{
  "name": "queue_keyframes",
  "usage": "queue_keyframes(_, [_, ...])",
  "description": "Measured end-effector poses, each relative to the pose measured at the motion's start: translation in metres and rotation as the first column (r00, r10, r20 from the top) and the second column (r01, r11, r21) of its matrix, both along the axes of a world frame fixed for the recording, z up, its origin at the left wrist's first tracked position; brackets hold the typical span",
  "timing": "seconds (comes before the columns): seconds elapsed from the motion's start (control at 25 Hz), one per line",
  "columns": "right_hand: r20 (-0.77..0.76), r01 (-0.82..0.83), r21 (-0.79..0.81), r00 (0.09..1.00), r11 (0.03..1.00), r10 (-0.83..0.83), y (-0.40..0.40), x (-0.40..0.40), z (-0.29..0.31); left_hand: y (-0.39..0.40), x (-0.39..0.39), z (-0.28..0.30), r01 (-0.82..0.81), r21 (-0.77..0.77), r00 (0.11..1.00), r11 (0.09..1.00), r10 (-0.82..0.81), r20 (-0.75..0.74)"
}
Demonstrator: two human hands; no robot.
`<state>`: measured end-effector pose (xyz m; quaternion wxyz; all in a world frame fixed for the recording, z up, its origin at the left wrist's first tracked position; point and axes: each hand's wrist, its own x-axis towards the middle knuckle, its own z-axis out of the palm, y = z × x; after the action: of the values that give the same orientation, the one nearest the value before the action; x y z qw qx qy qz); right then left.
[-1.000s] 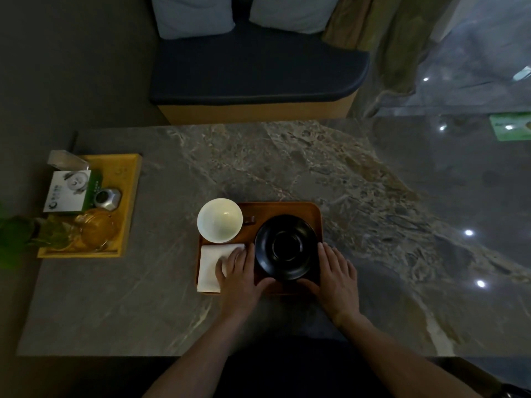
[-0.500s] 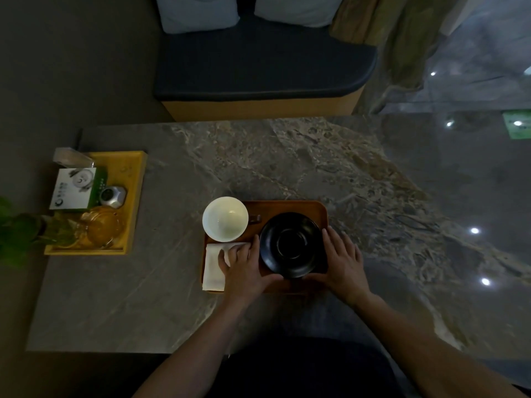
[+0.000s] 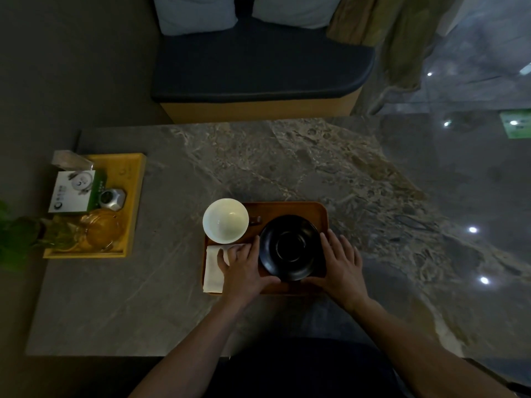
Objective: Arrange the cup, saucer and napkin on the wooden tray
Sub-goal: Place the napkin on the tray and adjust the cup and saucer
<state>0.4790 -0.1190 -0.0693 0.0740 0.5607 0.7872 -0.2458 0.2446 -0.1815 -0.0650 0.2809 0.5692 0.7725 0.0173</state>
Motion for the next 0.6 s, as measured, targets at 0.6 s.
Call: queue_keyframes(0.6, [0.016,-0.004,-0.029,1.0,1.0,0.004,-0.0007,0.0053,-0.0012,-0.0075,0.001,-0.0063,0.009,0.016,1.0,1.0,-0.009,-0.017])
